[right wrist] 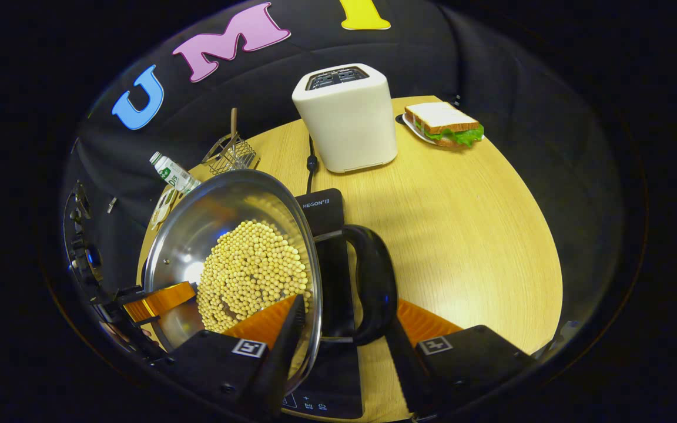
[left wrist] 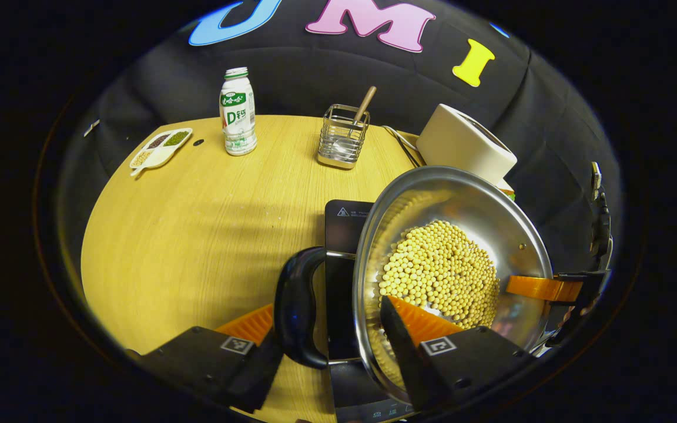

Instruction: First push the handle of the pot to place it horizontally, then grasp the pot with both hands and set it on the induction cooktop.

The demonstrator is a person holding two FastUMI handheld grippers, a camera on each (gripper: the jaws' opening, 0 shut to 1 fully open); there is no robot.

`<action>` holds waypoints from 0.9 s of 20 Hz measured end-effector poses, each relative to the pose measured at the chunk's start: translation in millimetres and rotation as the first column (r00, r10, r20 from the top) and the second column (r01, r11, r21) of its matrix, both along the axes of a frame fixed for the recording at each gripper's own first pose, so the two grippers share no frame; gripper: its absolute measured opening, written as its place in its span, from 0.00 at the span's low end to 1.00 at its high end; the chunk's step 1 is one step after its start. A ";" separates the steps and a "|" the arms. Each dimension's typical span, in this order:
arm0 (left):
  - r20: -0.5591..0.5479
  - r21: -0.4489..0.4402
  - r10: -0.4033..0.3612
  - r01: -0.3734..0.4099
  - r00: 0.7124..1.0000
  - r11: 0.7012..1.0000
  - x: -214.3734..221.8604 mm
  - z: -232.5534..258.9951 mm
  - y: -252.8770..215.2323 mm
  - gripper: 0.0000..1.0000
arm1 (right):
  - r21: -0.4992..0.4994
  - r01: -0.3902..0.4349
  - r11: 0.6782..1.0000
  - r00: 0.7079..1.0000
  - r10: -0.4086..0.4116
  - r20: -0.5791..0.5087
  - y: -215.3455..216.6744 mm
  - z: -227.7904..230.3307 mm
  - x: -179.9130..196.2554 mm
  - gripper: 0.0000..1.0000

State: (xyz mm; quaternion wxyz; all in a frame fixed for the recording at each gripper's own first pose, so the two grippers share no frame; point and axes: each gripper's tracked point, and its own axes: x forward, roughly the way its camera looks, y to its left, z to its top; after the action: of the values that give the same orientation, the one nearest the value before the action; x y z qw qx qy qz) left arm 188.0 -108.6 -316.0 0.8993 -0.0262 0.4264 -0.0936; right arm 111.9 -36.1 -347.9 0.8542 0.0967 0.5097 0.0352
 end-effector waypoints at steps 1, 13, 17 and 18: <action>0.008 0.015 0.000 0.000 1.000 1.000 -4.3 8.7 3.8 0.97 | 0.000 0.008 1.000 1.000 -0.008 0.012 -2.3 4.1 -0.9 0.85; 0.293 0.000 0.046 -0.048 0.955 0.999 -85.1 144.2 36.2 0.96 | -0.046 0.064 0.997 0.954 -0.047 0.296 -18.1 125.9 -47.3 0.98; 0.471 0.002 0.084 -0.097 0.878 0.995 -104.4 209.2 54.9 0.96 | -0.097 0.055 0.994 0.884 -0.004 0.468 -3.4 189.1 -53.9 0.99; 0.521 0.024 0.078 -0.106 0.850 0.994 -107.7 226.0 61.3 0.95 | -0.115 0.054 0.992 0.859 0.013 0.512 1.0 205.1 -56.1 0.99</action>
State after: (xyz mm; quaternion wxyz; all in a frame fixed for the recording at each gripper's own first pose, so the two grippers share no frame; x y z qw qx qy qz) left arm 80.3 -47.3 -90.0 0.9848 0.0029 0.1684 -0.0430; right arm 55.8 -35.1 -142.8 0.9634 0.0354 0.2649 0.0184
